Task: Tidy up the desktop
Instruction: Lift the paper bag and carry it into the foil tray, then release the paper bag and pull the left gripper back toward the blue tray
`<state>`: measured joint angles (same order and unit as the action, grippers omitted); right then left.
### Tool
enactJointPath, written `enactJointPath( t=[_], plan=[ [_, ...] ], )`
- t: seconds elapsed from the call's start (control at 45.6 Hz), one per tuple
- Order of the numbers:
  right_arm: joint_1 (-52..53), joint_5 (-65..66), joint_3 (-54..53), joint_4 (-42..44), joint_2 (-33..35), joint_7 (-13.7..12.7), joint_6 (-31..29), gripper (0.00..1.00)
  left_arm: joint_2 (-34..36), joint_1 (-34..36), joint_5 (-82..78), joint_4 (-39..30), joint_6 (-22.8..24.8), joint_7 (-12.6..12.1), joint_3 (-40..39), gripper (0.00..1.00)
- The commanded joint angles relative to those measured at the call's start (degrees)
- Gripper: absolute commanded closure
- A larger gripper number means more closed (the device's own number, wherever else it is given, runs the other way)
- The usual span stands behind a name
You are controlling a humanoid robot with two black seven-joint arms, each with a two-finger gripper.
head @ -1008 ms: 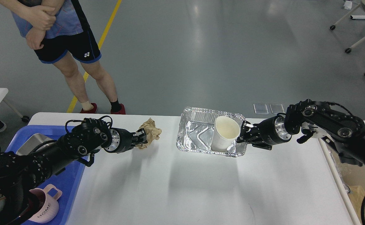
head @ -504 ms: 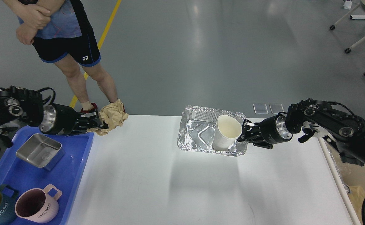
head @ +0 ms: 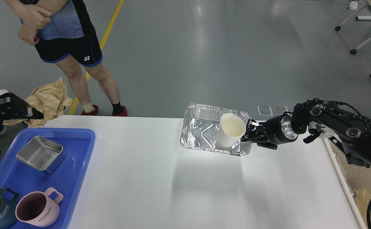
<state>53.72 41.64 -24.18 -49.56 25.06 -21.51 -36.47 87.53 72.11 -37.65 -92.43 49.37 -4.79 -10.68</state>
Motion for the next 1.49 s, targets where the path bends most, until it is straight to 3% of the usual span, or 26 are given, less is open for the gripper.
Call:
enactJointPath(
  t=[0.0, 0.197, 0.351, 0.504, 0.658, 0.833, 1.162, 1.228, 1.315, 1.425, 1.469],
  plan=[
    [-0.02, 0.02, 0.01, 0.08, -0.10, 0.06, -0.01, 1.00, 0.01, -0.04, 0.03, -0.12, 0.29, -0.48, -1.88, 0.97],
    [-0.11, 0.02, 0.01, 0.17, -0.45, 0.06, -0.01, 1.00, -12.37, 1.19, -0.06, 0.31, -5.16, -1.01, -1.88, 0.97],
    [-0.02, 0.02, -0.08, 0.08, -0.45, 0.06, -0.01, 1.00, -28.09, 2.42, -0.93, 4.09, -10.34, -5.04, -1.71, 0.96],
    [0.07, 0.02, -0.52, -0.01, -0.45, 0.06, -0.01, 1.00, -46.11, 1.63, -2.86, 13.48, -13.95, -6.81, -1.09, 0.95],
    [-0.02, 0.02, -0.60, -0.09, -0.36, 0.06, -0.01, 1.00, -60.53, 1.10, -6.73, 25.87, -14.22, -6.98, 0.93, 0.94],
    [-0.02, -0.07, -0.69, -0.18, 0.08, 0.06, -0.01, 1.00, -70.47, -0.92, -7.00, 37.39, -14.48, -6.63, 2.42, 0.93],
    [-0.11, -0.07, -0.69, -0.62, 0.08, 0.06, -0.01, 1.00, -77.60, -4.43, -6.82, 43.20, -16.24, -6.11, 2.34, 0.92],
    [-0.11, -0.07, -0.69, -0.62, 0.08, -0.03, -0.01, 1.00, -78.56, -4.52, -6.74, 43.47, -16.50, -6.19, 2.34, 0.84],
    [-0.11, -0.07, -0.69, -0.62, 0.16, 0.06, -0.01, 1.00, -79.79, -4.44, -6.39, 44.26, -18.78, -6.19, 1.72, 0.53],
    [-0.20, -0.07, -0.69, -0.62, 0.17, 0.06, -0.01, 1.00, -80.32, -4.43, -6.03, 44.70, -21.33, -6.63, 1.54, 0.21],
    [-0.20, -0.07, -0.69, -0.62, 0.17, 0.06, -0.01, 1.00, -80.32, -4.35, -5.94, 44.70, -21.60, -6.46, 1.46, 0.15]
  ],
)
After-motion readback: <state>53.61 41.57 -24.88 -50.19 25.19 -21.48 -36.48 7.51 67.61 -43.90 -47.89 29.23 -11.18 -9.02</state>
